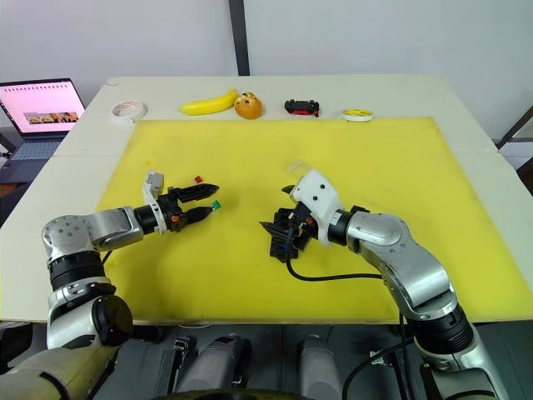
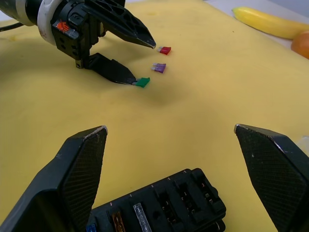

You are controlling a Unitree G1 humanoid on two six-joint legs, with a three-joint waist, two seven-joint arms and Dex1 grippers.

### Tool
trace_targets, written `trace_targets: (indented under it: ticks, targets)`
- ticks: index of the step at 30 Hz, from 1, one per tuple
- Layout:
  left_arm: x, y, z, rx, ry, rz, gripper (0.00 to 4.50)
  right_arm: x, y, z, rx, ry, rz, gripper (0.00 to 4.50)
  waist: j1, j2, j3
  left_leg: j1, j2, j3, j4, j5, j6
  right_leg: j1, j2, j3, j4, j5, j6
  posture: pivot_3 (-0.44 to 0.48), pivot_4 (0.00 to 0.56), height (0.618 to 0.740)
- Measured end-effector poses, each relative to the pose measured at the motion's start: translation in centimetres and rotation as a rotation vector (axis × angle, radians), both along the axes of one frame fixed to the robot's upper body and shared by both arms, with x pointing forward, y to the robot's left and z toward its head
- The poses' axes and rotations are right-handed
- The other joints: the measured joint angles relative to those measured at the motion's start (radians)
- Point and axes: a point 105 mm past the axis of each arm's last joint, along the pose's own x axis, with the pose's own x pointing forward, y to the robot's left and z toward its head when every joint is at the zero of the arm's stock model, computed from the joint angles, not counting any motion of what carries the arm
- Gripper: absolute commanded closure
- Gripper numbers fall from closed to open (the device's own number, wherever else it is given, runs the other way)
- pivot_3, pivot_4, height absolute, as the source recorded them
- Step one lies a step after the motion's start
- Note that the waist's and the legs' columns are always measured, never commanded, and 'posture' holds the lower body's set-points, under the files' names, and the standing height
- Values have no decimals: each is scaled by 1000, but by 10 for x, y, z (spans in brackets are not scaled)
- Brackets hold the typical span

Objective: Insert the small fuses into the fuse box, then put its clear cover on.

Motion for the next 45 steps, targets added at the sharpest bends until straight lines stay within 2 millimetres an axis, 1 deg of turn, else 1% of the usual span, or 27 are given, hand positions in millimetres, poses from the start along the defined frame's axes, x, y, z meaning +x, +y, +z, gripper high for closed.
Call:
trace_targets:
  ticks: [8, 10, 13, 18, 21, 23, 34, 37, 39, 40, 45]
  targets:
    - [2, -4, -3, -7, -17, -6, 0, 1, -1, 0, -3, -4, -6, 23, 1, 0, 0, 0, 0, 0, 0, 0, 0, 1, 0, 0, 0, 0, 0, 0, 150, 740]
    - [2, -3, -3, -9, -21, -5, 535, 1, -1, 0, -3, -5, -6, 0, 1, 0, 0, 0, 0, 0, 0, 0, 0, 1, 0, 0, 0, 0, 0, 0, 150, 740]
    - [4, -2, -8, 16, -17, 5, 535, 1, -1, 0, -4, -5, -7, 0, 1, 0, 0, 0, 0, 0, 0, 0, 0, 1, 0, 0, 0, 0, 0, 0, 150, 740]
    - [4, -3, -7, 6, -25, 1, 535, 1, -1, 0, -8, -7, -10, 0, 1, 1, -1, 1, 0, -1, 0, 0, 1, 1, 0, 0, 0, 0, 0, 0, 150, 740]
    - [5, -3, -9, 11, -20, 3, 1355, 1, -1, 0, -8, -8, -10, 0, 1, 1, -1, 1, 0, -1, 0, 0, 1, 1, 0, 0, 0, 0, 0, 0, 150, 740]
    - [5, -3, -12, 20, -14, 12, 1355, 1, -1, 0, -8, -8, -10, 0, 0, 1, -1, 1, 0, -1, 0, 0, 1, 1, 0, 0, 0, 0, 0, 0, 150, 740]
    - [6, -7, -13, 18, -17, 11, 1355, 3, -3, -1, 4, 9, -18, 0, 0, 1, -1, 1, 0, -1, 0, -1, 2, 1, 0, -1, -1, 0, 0, 0, 150, 740]
    - [6, -7, -14, 24, -13, 12, 2266, 3, -3, -1, 4, 9, -18, 0, 0, 1, -1, 1, 0, -1, 0, -1, 2, 1, 0, -1, -1, 0, 0, 0, 150, 740]
    - [6, -8, -16, 33, -7, 14, 3334, 3, -3, -1, 4, 9, -18, 0, -1, 1, -1, 1, 0, -1, 0, -1, 2, 1, 0, -1, -1, 0, 0, 0, 150, 740]
    - [6, -7, -16, 40, -10, 16, 3754, 3, -3, -1, 3, 9, -18, 0, -2, 1, -1, 1, 0, -1, 0, -1, 1, 1, 0, -1, -1, 0, 0, 0, 150, 740]
    - [6, -9, -17, 54, -8, 13, 3754, 3, -3, -2, 3, 9, -19, 0, -3, 1, -1, 1, 0, -1, -1, -1, 2, 1, 0, -1, -1, 0, 0, 0, 150, 740]
